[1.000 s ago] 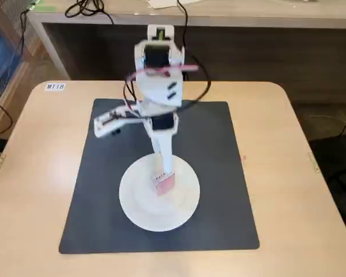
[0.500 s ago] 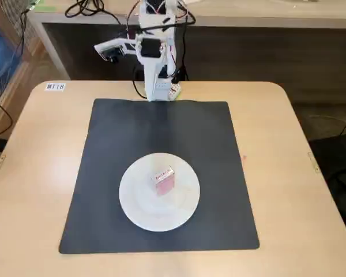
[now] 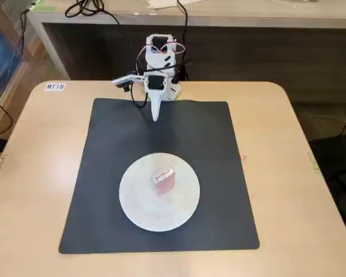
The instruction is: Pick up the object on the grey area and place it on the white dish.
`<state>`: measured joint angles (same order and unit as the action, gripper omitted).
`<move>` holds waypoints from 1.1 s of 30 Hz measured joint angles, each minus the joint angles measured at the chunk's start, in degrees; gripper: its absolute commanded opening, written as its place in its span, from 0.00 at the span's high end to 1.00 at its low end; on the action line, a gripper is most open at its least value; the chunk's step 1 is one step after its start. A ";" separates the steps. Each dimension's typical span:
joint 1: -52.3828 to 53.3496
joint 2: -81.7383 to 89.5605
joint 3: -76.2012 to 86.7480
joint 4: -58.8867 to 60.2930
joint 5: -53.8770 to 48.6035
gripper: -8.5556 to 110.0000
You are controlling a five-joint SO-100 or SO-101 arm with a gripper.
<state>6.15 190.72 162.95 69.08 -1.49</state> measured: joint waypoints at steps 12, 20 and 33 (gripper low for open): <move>-0.79 0.00 11.07 -4.13 -2.55 0.93; -0.97 0.00 12.66 -5.45 -4.22 0.93; -1.58 0.00 12.66 -5.45 -4.31 0.93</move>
<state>4.57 190.72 175.61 63.63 -5.80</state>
